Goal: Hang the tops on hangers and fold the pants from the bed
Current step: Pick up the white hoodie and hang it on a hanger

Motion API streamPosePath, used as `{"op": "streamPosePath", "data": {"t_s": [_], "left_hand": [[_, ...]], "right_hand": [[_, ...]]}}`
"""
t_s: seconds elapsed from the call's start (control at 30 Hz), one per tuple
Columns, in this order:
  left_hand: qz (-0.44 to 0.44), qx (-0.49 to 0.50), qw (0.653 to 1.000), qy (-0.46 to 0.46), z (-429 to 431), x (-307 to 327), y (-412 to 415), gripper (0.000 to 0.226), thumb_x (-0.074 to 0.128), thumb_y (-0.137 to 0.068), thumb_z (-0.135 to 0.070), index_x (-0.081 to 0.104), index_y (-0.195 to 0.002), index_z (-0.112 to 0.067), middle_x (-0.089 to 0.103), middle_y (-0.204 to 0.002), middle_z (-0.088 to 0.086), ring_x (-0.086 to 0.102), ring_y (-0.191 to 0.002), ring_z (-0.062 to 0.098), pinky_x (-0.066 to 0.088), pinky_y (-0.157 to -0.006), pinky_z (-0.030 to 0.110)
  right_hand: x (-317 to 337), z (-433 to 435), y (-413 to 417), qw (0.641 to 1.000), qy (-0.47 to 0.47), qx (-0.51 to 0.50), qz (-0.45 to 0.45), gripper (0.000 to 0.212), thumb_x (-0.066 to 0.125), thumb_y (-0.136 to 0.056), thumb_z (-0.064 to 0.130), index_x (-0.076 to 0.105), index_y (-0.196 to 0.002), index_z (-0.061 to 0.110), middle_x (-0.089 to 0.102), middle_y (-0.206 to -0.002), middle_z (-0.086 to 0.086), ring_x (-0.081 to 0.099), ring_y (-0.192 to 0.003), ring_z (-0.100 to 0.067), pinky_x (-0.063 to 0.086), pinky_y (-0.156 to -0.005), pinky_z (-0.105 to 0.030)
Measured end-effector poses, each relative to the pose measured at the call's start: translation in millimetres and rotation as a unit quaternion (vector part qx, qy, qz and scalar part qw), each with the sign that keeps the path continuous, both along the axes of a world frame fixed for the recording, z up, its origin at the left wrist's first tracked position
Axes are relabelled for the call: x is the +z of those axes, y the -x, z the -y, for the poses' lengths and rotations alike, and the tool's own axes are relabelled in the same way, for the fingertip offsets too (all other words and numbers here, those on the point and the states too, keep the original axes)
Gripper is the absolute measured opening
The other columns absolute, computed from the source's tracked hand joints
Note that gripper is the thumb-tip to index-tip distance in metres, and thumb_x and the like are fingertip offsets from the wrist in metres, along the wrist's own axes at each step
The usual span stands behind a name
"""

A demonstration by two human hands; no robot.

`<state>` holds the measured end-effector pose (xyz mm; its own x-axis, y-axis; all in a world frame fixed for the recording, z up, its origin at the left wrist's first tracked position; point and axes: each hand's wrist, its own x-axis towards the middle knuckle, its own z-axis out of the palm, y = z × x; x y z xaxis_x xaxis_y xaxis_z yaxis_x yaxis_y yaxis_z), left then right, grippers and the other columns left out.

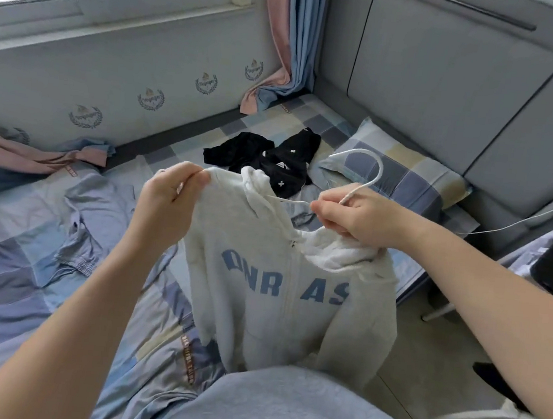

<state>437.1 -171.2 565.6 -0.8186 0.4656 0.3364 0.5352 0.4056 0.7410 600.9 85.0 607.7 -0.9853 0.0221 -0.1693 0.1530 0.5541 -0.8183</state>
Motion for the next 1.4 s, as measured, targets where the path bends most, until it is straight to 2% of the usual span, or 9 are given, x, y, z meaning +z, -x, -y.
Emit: {"op": "streamPosePath", "data": {"t_s": [0.4,0.53,0.67,0.73,0.87,1.07,1.2,1.3,1.4], "left_hand": [[0.003,-0.037,0.988,-0.147,8.2,26.0,7.8,0.025,0.054,-0.1,-0.028,0.067,-0.085,-0.043,0.054,-0.072,-0.011,0.044,-0.067,0.004,0.037,-0.061,0.018],[-0.037,-0.076,0.992,-0.09,15.4,32.6,15.0,0.024,0.055,-0.099,-0.028,0.067,-0.091,-0.047,0.063,-0.082,-0.021,0.054,-0.08,0.002,0.042,-0.076,0.018],[-0.067,-0.096,0.991,-0.07,31.0,32.0,24.5,0.026,0.055,-0.1,-0.005,0.071,-0.102,-0.025,0.067,-0.109,-0.01,0.061,-0.107,0.005,0.047,-0.098,0.028],[-0.087,-0.105,0.991,-0.006,29.4,30.6,24.0,0.018,0.058,-0.098,-0.02,0.072,-0.11,-0.019,0.067,-0.114,-0.009,0.059,-0.114,0.007,0.046,-0.103,0.037],[-0.122,-0.114,0.975,0.146,2.4,24.2,-0.4,0.015,0.063,-0.093,-0.048,0.055,-0.084,-0.039,0.055,-0.084,-0.02,0.052,-0.088,0.024,0.044,-0.083,0.045],[-0.076,-0.018,0.997,0.008,6.0,12.4,3.2,0.037,0.068,-0.093,-0.033,0.042,-0.069,-0.022,0.039,-0.062,-0.007,0.038,-0.064,0.022,0.039,-0.061,0.044],[-0.039,0.019,0.999,-0.008,20.0,8.1,9.6,0.031,0.067,-0.093,-0.036,0.05,-0.073,-0.018,0.043,-0.063,-0.004,0.04,-0.062,0.021,0.041,-0.06,0.044],[-0.036,0.031,0.999,0.018,19.7,4.5,7.7,0.035,0.068,-0.093,-0.037,0.05,-0.074,-0.014,0.044,-0.064,-0.001,0.041,-0.064,0.023,0.042,-0.061,0.046],[-0.051,0.023,0.998,0.031,22.6,0.6,7.0,0.038,0.067,-0.094,-0.037,0.048,-0.072,-0.012,0.045,-0.064,0.004,0.043,-0.066,0.026,0.042,-0.063,0.046]], "right_hand": [[16.3,9.5,25.6,0.994,-0.103,0.02,0.033,0.042,0.052,-0.103,0.033,0.058,-0.067,0.012,0.045,-0.056,-0.001,0.047,-0.048,-0.011,0.048,-0.048,-0.023],[23.3,17.5,33.0,0.993,-0.111,0.003,-0.039,0.042,0.053,-0.103,0.029,0.06,-0.071,0.003,0.047,-0.05,0.0,0.046,-0.042,-0.011,0.043,-0.041,-0.021],[34.6,22.9,38.8,0.99,-0.102,-0.002,-0.1,0.041,0.055,-0.102,0.026,0.06,-0.071,0.0,0.044,-0.046,0.002,0.041,-0.036,-0.006,0.033,-0.04,-0.013],[37.4,32.6,42.4,0.986,-0.131,0.018,-0.103,0.04,0.055,-0.102,0.026,0.061,-0.069,0.005,0.046,-0.049,-0.002,0.043,-0.039,-0.006,0.033,-0.044,-0.011],[40.5,50.0,56.6,0.977,-0.171,0.045,-0.117,0.04,0.057,-0.101,0.03,0.064,-0.066,0.012,0.056,-0.057,-0.012,0.046,-0.05,-0.01,0.035,-0.054,-0.013],[17.5,11.5,28.9,0.981,-0.126,-0.032,-0.141,0.016,0.07,-0.093,0.031,0.067,-0.098,0.016,0.064,-0.078,0.0,0.055,-0.066,-0.004,0.046,-0.065,-0.019],[-22.0,-25.1,-16.0,0.985,-0.145,-0.067,-0.061,0.04,0.078,-0.085,0.031,0.057,-0.118,0.039,0.062,-0.103,0.02,0.059,-0.092,0.003,0.05,-0.082,-0.026],[-38.3,-31.9,-26.1,0.985,-0.134,-0.088,-0.057,0.051,0.077,-0.087,0.023,0.054,-0.129,0.041,0.064,-0.112,0.008,0.063,-0.097,-0.009,0.054,-0.091,-0.041],[-40.8,-27.9,-25.1,0.98,-0.162,-0.076,-0.09,0.029,0.072,-0.092,0.028,0.067,-0.12,0.028,0.071,-0.094,0.0,0.065,-0.082,-0.022,0.055,-0.078,-0.048]]}}
